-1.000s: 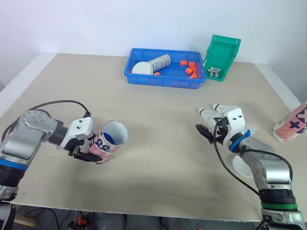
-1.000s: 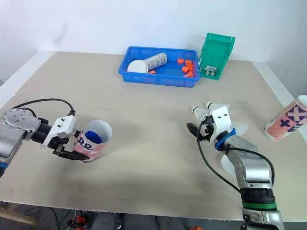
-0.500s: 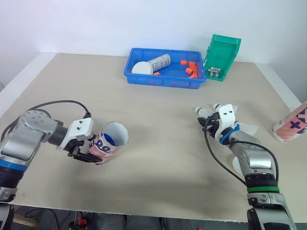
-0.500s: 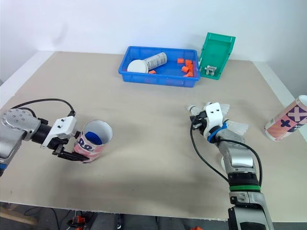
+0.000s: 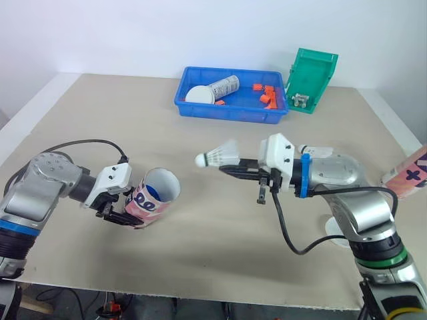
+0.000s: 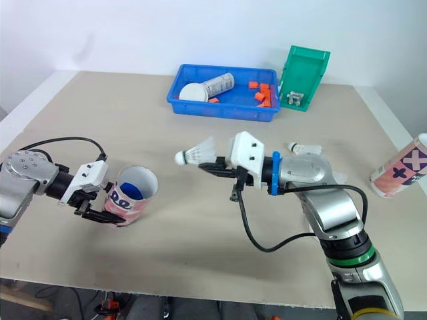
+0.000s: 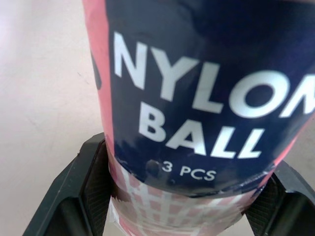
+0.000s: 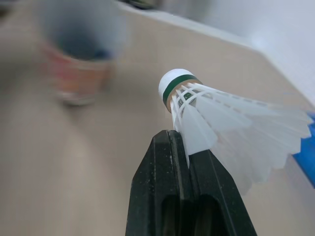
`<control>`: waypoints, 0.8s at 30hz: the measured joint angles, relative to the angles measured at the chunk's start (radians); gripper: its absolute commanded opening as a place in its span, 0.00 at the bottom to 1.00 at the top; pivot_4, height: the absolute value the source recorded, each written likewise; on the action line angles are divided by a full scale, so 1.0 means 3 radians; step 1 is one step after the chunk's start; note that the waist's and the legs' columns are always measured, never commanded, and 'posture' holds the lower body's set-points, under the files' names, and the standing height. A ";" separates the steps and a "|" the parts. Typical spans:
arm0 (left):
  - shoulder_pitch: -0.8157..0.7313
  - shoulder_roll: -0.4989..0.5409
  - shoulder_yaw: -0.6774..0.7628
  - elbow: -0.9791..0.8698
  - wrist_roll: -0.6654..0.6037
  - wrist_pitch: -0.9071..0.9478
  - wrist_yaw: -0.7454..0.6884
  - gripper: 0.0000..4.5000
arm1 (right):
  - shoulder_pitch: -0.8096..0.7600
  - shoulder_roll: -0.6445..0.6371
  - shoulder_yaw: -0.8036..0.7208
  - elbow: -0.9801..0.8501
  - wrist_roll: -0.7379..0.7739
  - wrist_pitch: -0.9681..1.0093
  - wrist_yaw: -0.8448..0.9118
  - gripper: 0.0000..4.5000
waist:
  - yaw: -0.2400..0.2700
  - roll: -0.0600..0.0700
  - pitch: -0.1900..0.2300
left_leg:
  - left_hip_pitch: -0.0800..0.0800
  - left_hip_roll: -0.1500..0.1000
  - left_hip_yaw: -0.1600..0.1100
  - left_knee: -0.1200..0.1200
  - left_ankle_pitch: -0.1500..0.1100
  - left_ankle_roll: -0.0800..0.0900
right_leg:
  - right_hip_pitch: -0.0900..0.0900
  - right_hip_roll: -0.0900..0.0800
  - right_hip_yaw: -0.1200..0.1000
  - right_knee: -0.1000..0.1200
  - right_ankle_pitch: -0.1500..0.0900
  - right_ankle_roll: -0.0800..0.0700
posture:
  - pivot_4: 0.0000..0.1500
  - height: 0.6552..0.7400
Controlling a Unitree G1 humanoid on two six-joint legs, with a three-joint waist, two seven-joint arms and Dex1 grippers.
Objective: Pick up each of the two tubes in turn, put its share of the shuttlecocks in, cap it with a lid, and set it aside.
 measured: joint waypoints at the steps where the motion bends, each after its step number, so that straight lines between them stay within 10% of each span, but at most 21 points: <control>1: -0.0022 -0.0006 -0.0011 0.0036 0.0002 0.0002 -0.0021 0.71 | -0.0203 -0.0002 0.0091 0.0037 -0.0043 -0.0137 0.0170 0.01 | 0.0000 0.0000 0.0000 | 0.0002 0.0002 0.0000 0.0001 0.0000 0.0000 | 0.0001 0.0001 -0.0002 0.0000 0.0001 -0.0001 | 1.00 0.57; 12: -0.0108 -0.0045 -0.0057 0.0128 0.0013 0.0001 -0.0054 0.71 | -0.1135 0.0427 0.0852 0.0860 -0.0612 -0.0908 0.0895 0.01 | 0.0008 -0.0002 -0.0001 | 0.0000 0.0008 0.0000 0.0002 0.0000 0.0000 | -0.0001 0.0001 -0.0012 0.0001 0.0005 -0.0005 | 1.00 0.57; 22: -0.0114 -0.0051 -0.0059 0.0129 0.0014 0.0002 -0.0045 0.71 | -0.1403 0.0663 0.0864 0.1137 -0.0515 -0.0758 0.1120 0.93 | 0.0016 -0.0001 -0.0001 | -0.0001 0.0011 -0.0005 0.0002 0.0001 -0.0001 | -0.0001 0.0001 -0.0020 0.0005 0.0010 -0.0004 | 1.00 0.57; 24: -0.0114 -0.0069 -0.0060 0.0125 0.0011 0.0002 -0.0036 0.71 | -0.1271 0.0543 0.0538 0.0823 -0.0094 -0.0437 0.1168 0.93 | 0.0038 -0.0002 -0.0001 | -0.0001 0.0011 -0.0011 0.0002 0.0001 -0.0001 | 0.0003 0.0001 -0.0026 0.0005 0.0009 -0.0005 | 1.00 0.57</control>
